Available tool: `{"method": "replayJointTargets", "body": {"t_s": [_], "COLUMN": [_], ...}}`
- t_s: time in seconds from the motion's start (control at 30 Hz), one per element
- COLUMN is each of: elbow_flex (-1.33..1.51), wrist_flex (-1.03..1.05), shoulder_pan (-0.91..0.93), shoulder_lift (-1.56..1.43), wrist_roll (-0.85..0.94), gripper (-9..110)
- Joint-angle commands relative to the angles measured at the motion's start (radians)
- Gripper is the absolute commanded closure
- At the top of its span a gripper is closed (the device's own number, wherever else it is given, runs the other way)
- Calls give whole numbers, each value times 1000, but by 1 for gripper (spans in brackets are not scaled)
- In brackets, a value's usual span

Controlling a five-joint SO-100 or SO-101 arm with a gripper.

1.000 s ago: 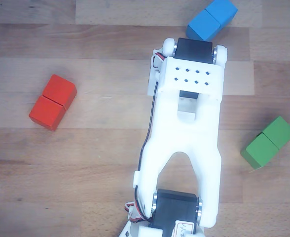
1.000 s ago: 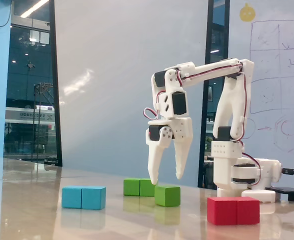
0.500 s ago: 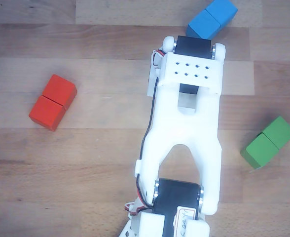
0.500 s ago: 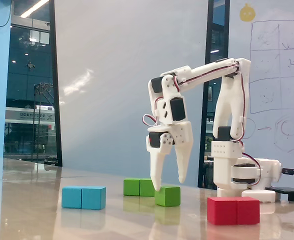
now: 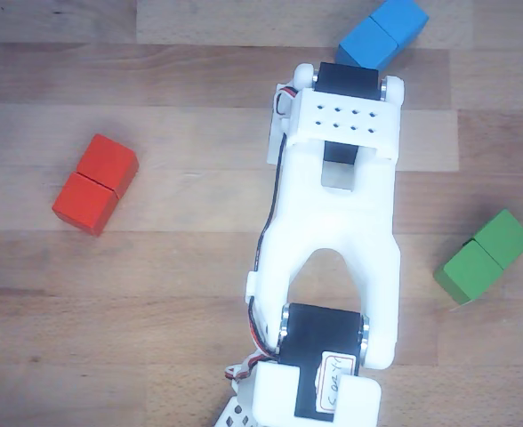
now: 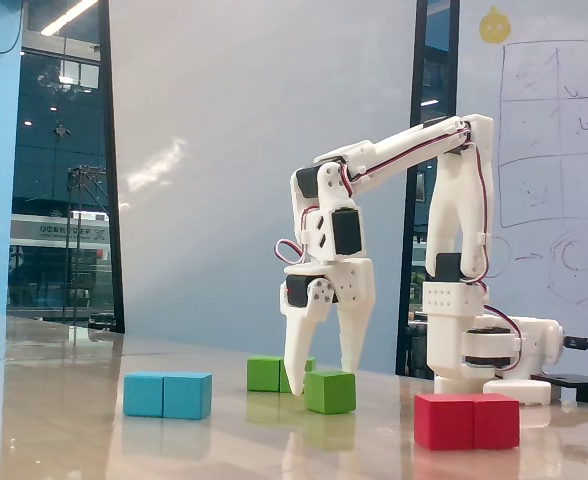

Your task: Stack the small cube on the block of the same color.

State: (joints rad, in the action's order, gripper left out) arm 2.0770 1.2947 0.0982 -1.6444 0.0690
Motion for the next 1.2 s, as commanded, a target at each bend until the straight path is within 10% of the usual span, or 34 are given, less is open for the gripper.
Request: {"method": "replayJointTargets", "body": {"t_s": [0.0, 0.73, 1.17], "elbow_flex": [-77, -77, -78], "wrist_flex": [-11, -12, -12], "shoulder_pan": [0, 2, 2], "shoulder_lift": [-8, 60, 66], "wrist_roll": [5, -8, -8], "gripper": [77, 78, 101]}}
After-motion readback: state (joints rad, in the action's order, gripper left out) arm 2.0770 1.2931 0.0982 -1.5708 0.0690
